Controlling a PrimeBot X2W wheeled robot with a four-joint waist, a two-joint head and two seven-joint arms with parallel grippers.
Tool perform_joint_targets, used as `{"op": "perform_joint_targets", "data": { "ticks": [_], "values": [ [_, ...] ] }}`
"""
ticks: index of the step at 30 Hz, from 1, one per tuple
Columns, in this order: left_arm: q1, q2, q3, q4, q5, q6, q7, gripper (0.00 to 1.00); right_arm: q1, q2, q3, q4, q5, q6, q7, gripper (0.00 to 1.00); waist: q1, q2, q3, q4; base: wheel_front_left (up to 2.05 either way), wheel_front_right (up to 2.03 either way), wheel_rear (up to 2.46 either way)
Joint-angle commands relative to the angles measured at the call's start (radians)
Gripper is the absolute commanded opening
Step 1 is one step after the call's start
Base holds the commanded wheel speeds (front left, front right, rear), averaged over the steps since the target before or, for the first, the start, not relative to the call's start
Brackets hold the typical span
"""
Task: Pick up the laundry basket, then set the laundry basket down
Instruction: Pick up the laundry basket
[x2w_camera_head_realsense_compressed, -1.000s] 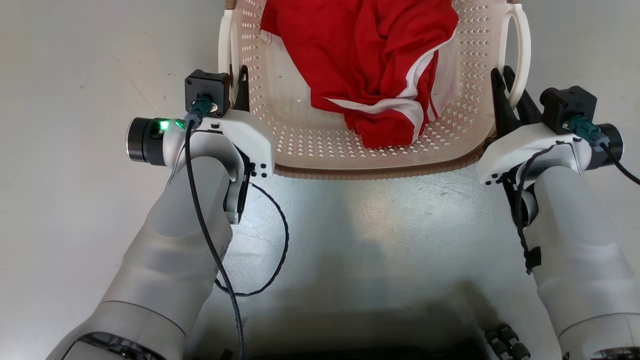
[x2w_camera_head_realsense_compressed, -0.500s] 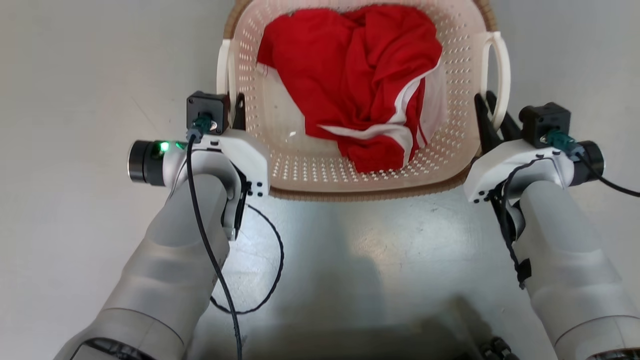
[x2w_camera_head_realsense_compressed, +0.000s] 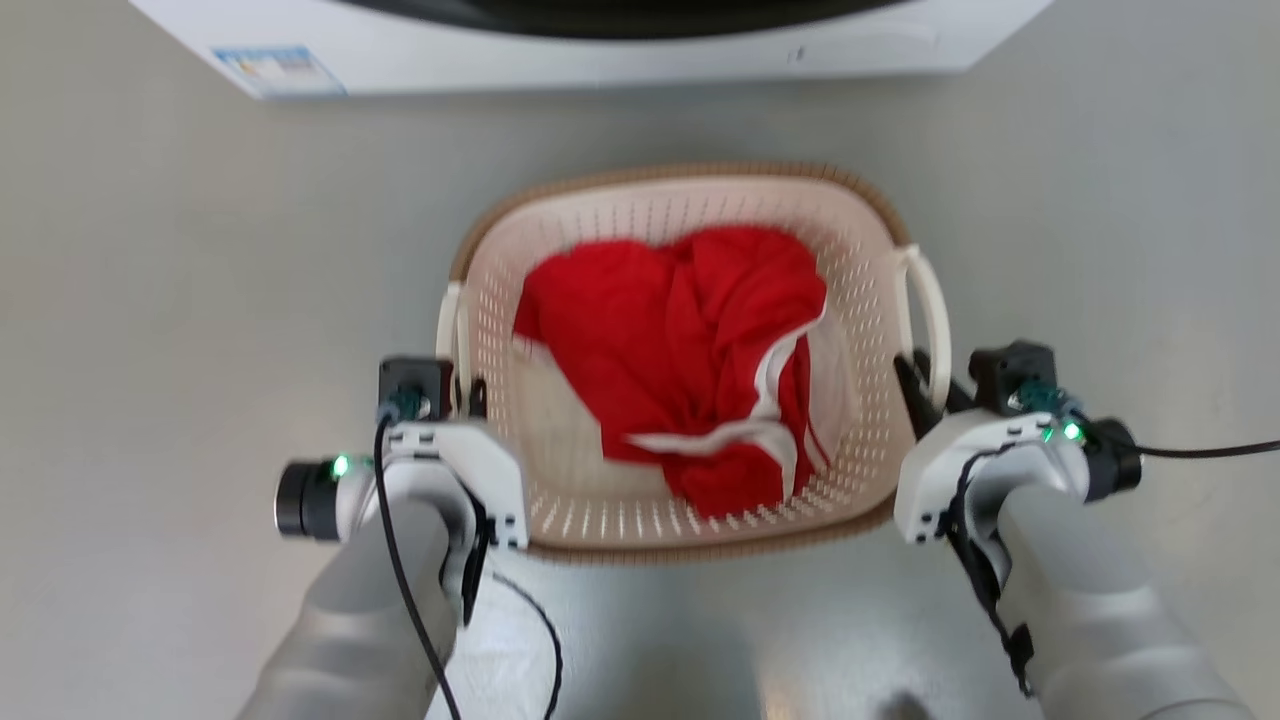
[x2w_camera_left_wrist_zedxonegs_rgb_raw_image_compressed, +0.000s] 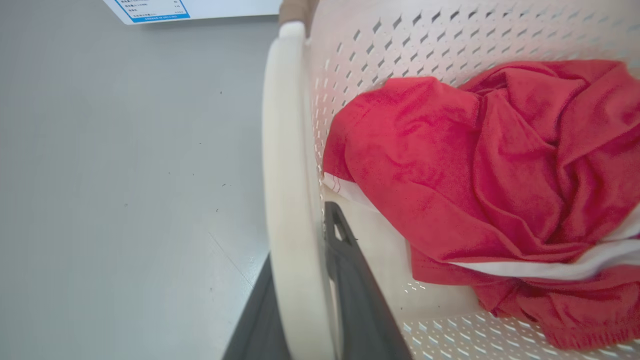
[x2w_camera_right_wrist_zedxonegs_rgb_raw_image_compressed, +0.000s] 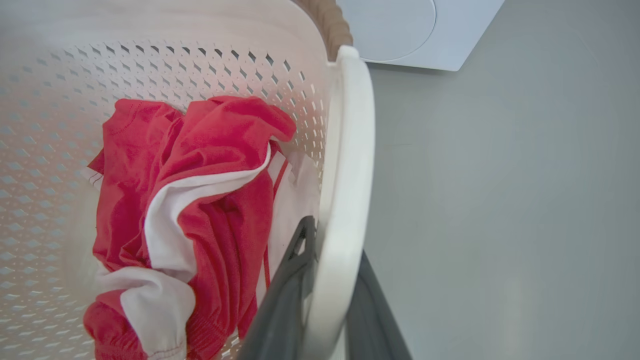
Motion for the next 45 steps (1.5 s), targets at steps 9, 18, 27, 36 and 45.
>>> {"op": "perform_joint_targets", "data": {
  "ticks": [9, 18, 27, 36, 45],
  "values": [
    [0.134, 0.026, -0.043, 0.049, -0.068, -0.026, 0.006, 0.0, 0.116, 0.001, 0.126, 0.041, 0.084, 0.005, 0.055, 0.0, -0.0001, 0.0, -0.286, -0.023, 0.0, 0.0, 0.0],
    [0.236, 0.026, -0.092, 0.076, -0.106, -0.034, 0.02, 0.0, 0.214, 0.001, 0.226, 0.032, 0.155, 0.005, 0.156, 0.0, -0.0001, 0.0, -0.422, -0.055, 0.0, 0.0, 0.0],
    [0.293, 0.026, -0.138, 0.063, -0.136, -0.022, 0.025, 0.0, 0.269, 0.001, 0.284, -0.021, 0.206, 0.005, 0.248, 0.0, -0.0001, 0.0, -0.478, -0.069, 0.0, 0.0, 0.0],
    [0.323, 0.026, -0.181, 0.053, -0.163, -0.008, 0.025, 0.0, 0.292, 0.001, 0.302, -0.059, 0.228, 0.005, 0.29, 0.0, -0.0001, 0.0, -0.501, -0.087, 0.0, 0.0, 0.0],
    [0.306, 0.026, -0.211, 0.06, -0.184, -0.005, 0.03, 0.0, 0.307, 0.001, 0.313, -0.091, 0.235, 0.005, 0.309, 0.0, -0.0001, 0.0, -0.501, -0.082, 0.0, 0.0, 0.0]
  ]
}}
